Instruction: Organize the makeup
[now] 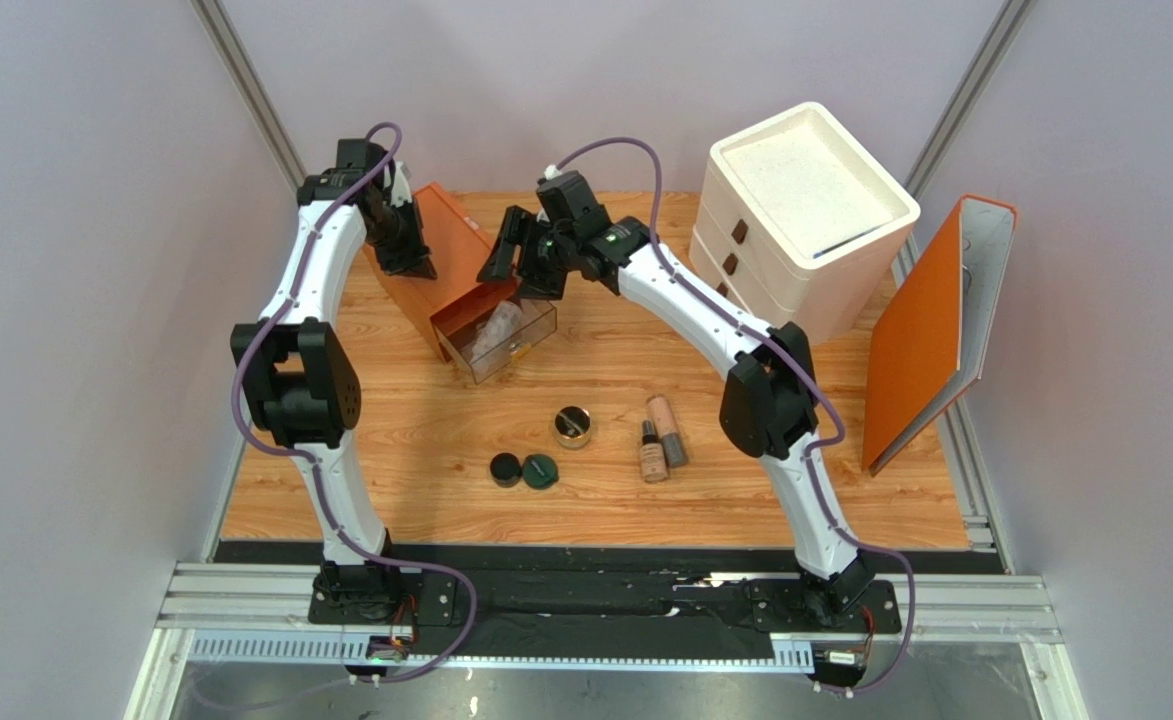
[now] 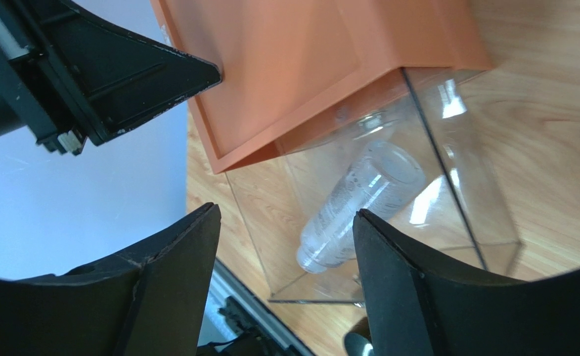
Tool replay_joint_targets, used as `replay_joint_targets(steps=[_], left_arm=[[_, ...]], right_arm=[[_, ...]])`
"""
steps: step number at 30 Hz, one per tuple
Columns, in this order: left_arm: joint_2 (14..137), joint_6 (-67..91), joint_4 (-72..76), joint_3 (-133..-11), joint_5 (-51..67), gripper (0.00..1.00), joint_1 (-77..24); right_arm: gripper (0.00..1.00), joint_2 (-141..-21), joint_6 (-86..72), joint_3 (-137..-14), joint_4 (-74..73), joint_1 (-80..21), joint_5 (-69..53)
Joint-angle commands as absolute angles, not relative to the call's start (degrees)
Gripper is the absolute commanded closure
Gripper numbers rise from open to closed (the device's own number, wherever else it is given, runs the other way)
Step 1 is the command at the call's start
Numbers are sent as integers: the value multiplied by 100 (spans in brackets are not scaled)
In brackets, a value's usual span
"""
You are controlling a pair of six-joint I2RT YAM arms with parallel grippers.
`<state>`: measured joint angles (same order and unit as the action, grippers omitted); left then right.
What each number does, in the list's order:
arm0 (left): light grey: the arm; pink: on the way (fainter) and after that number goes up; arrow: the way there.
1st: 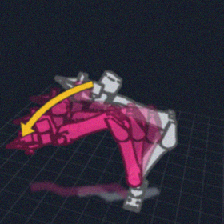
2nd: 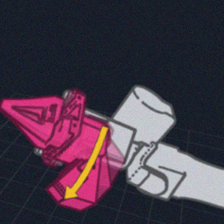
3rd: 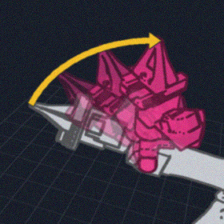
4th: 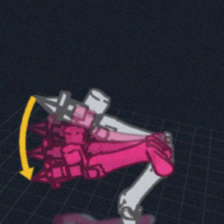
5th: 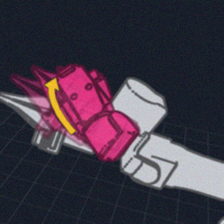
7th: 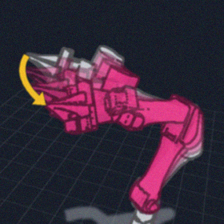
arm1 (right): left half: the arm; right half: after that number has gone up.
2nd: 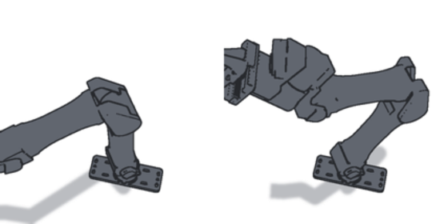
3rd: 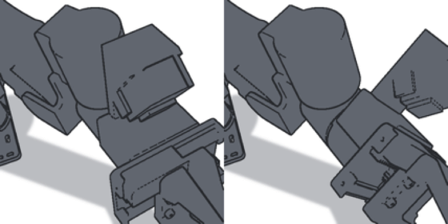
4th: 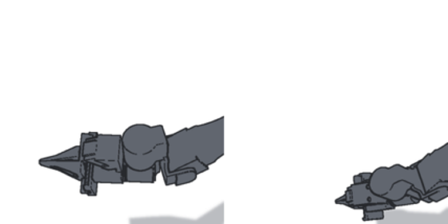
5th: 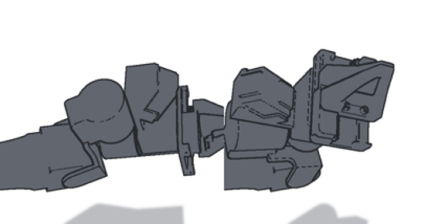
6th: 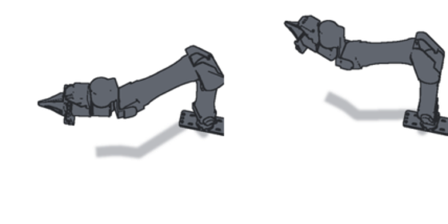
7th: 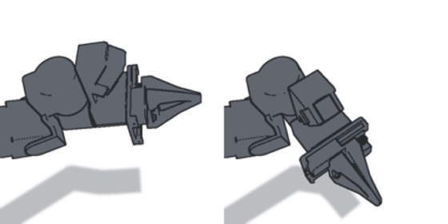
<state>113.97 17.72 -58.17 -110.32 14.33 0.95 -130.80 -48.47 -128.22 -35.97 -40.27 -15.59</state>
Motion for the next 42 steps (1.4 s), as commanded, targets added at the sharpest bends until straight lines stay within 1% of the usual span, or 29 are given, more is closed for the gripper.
replay_joint_targets(steps=[1,2,4,8,9,12,14,19,28,29,30,31,33,36,38,42], left_arm=[[11584,1679,-6161,-11092,1177,100,132],[11584,1687,-6161,-11092,1178,100,123],[11575,1670,-6170,-11100,1178,100,123],[11584,1652,-6214,-11171,1160,100,132],[11593,1635,-6249,-11188,1160,100,123],[11584,1608,-6284,-11206,1134,100,132],[11575,1600,-6293,-11180,1143,100,132],[11575,1547,-6319,-11110,1143,100,123],[11549,1538,-6249,-10890,1151,100,123],[11540,1538,-6240,-10864,1151,100,132],[11540,1538,-6240,-10863,1143,100,132],[11531,1538,-6232,-10846,1151,100,132],[11523,1529,-6240,-10846,1125,100,132],[11514,1521,-6232,-10837,1125,100,132],[11496,1521,-6232,-10837,1125,100,123],[11479,1521,-6240,-10854,1116,100,132]], right_arm=[[31,-11884,-4106,-12517,-4068,-3859,-757],[32,-11596,-3983,-12403,-4235,-3824,-599],[33,-11383,-3561,-12025,-4849,-3744,-230],[31,-11092,-2910,-11112,-5790,-3604,332],[30,-11031,-2744,-10605,-6001,-3586,430],[29,-11161,-2532,-9830,-6283,-3542,536],[29,-11337,-2479,-9590,-6494,-3533,545],[31,-11558,-2514,-9001,-6460,-3525,729],[40,-11724,-2505,-8666,-6082,-3516,941],[44,-11768,-2496,-8614,-5978,-3507,932],[50,-11795,-2479,-8578,-5933,-3507,906],[89,-11838,-2470,-8578,-5846,-3507,905],[99,-11883,-2487,-8578,-5827,-3489,949],[100,-11804,-2505,-8700,-5818,-3472,1168],[100,-11716,-2487,-8841,-5871,-3472,1537],[100,-11479,-2391,-9499,-5968,-3463,2074]])
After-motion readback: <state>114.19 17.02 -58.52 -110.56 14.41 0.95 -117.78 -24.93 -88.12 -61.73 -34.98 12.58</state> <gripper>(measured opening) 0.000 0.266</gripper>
